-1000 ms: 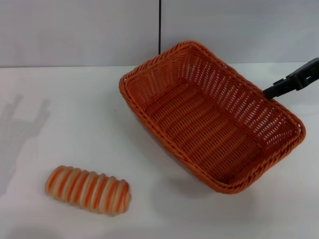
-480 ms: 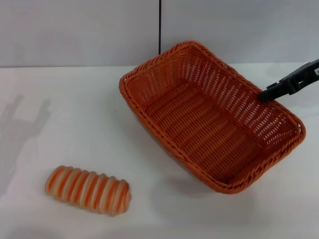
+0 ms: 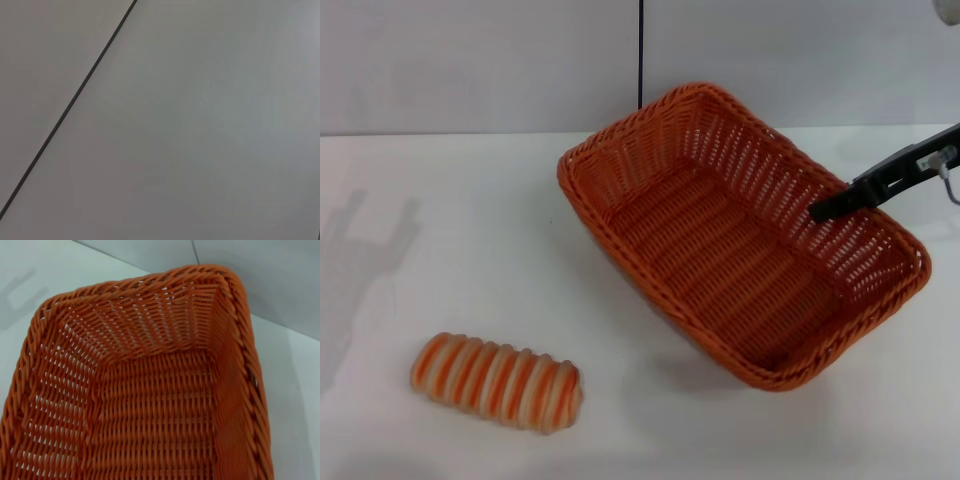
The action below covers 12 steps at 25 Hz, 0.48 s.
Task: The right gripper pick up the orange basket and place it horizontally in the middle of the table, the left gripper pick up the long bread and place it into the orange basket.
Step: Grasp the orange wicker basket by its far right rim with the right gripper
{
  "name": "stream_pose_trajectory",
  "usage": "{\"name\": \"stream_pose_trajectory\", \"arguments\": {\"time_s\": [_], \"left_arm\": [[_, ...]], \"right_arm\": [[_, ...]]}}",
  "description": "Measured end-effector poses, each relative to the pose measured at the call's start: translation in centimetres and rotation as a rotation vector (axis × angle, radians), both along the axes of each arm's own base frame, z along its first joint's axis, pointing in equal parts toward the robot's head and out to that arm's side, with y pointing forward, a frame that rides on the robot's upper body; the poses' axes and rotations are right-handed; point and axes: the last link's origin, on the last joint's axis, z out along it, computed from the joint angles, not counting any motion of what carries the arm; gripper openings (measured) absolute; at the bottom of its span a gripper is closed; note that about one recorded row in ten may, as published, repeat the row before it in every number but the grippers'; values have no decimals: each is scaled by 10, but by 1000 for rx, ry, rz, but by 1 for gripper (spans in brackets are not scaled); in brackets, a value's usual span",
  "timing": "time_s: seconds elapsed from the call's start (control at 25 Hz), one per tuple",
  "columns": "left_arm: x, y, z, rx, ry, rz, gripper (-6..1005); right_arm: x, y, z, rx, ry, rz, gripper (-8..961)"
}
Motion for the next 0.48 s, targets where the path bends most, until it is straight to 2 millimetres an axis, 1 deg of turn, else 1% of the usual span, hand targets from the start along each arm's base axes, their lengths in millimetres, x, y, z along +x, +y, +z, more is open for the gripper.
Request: {"name": "stream_pose_trajectory", "arguments": {"time_s": [0.2,0.48], "left_arm": [[0,0,0,0,0,0,828],[0,0,0,2,-1,2,828]], "right_arm": [[2,1,-1,12,-10,6,455],[5,1,3,37,-16,19,320]]}}
